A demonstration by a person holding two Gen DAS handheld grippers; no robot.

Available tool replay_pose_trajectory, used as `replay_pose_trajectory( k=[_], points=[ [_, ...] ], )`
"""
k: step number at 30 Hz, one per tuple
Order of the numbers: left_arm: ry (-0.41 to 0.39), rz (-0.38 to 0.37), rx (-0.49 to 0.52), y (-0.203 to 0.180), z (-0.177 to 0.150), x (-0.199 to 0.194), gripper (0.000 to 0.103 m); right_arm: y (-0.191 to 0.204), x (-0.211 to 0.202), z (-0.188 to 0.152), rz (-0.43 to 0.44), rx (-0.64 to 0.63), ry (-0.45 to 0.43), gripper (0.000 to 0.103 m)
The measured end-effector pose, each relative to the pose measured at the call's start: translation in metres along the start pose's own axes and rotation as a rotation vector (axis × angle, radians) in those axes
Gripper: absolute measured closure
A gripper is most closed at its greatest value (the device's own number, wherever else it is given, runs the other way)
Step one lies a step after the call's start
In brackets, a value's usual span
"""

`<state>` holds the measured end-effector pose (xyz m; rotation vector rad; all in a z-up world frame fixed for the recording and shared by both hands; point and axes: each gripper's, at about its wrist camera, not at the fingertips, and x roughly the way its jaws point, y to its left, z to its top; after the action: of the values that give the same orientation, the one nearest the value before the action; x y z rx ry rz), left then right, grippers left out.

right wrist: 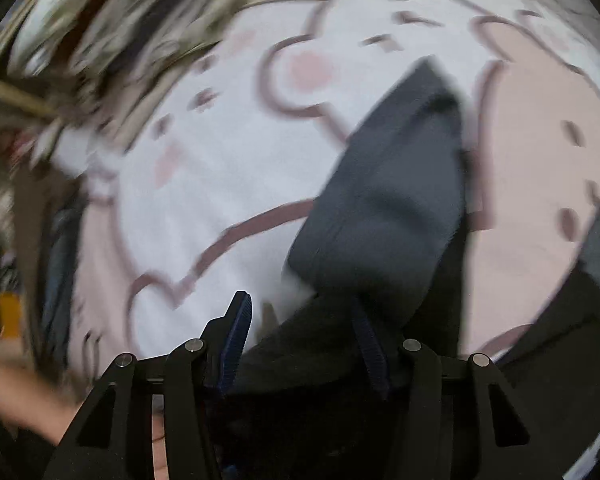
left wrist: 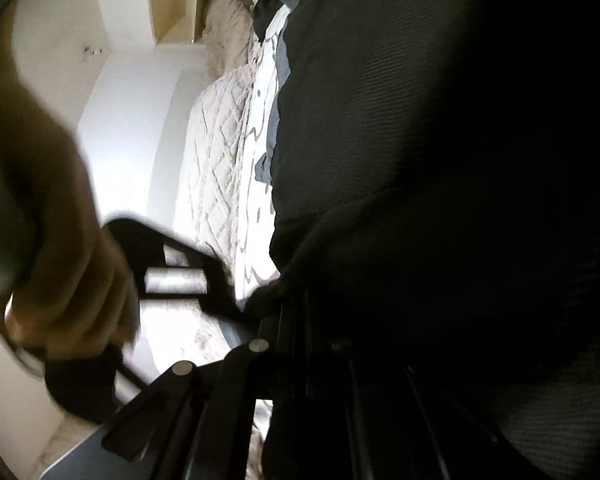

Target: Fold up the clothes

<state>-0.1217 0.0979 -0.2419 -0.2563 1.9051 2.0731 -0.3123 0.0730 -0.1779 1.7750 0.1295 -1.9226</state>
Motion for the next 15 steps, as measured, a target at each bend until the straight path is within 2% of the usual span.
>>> replay_pose_trajectory(
  k=[4,8,11,15],
  points=[
    [-0.005,-0.026,-0.04,0.005,0.0,-0.002,0.1,-0.041,-0.036,-0.008,-0.167,0.076,-0.152,0.052],
    [0.002,-0.09,-0.138,0.02,-0.003,0.001,0.099,-0.1,-0.055,-0.045,-0.276,0.214,-0.145,0.052],
    [0.0,-0.219,-0.277,0.045,-0.007,-0.001,0.095,-0.123,-0.066,-0.072,-0.283,0.279,-0.161,0.052],
    [-0.029,-0.39,-0.5,0.091,-0.017,-0.008,0.095,-0.12,-0.088,-0.089,-0.175,0.274,-0.269,0.052]
  ],
)
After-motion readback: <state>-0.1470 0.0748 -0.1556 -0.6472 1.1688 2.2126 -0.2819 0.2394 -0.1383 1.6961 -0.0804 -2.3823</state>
